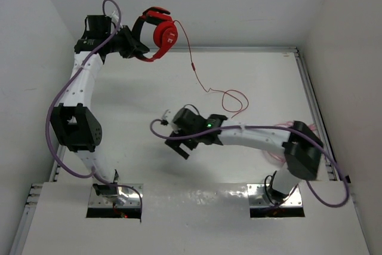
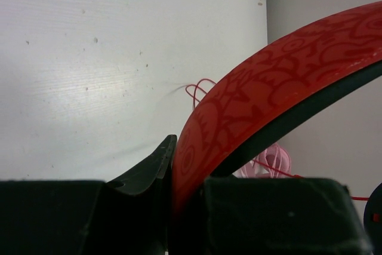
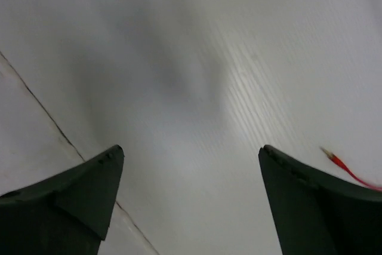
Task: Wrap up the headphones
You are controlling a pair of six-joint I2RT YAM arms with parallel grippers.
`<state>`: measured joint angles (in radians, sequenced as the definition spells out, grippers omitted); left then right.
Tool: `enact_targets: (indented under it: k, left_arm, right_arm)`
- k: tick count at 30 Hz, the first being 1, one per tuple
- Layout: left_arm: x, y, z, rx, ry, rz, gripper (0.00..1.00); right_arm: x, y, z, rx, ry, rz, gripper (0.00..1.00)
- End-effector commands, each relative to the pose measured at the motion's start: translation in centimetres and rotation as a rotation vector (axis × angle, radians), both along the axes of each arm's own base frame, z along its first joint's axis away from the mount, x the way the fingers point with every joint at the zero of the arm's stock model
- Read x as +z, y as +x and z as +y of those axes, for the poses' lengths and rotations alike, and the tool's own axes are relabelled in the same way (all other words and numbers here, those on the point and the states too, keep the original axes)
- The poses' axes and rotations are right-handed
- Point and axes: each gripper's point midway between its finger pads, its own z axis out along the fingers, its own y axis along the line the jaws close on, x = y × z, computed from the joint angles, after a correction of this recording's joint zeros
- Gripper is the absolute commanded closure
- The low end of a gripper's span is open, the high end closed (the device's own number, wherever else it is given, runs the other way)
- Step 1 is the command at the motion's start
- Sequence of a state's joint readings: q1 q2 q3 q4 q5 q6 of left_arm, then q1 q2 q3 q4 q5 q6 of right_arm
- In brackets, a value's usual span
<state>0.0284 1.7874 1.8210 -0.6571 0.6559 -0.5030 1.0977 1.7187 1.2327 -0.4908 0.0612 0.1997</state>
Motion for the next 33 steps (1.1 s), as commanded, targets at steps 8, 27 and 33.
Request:
enact_targets:
  k: [8, 27, 33]
  left_arm:
    - [8.0, 1.7, 0.6, 0.026, 0.004, -0.255, 1.0]
    - [9.5, 3.7, 1.2, 0.047, -0.053, -0.28, 1.0]
    - [9.1, 4.3, 1.7, 0.06, -0.059, -0.271, 1.0]
  right_arm:
    - [13.0, 13.0, -12.8, -0.314, 0.487, -0.482, 0.02]
    - [9.3, 30.3, -13.5, -0.439, 0.548, -0.557, 0.12]
    - [8.0, 32.5, -12.2, -0.533, 0.686, -0.519, 0.62]
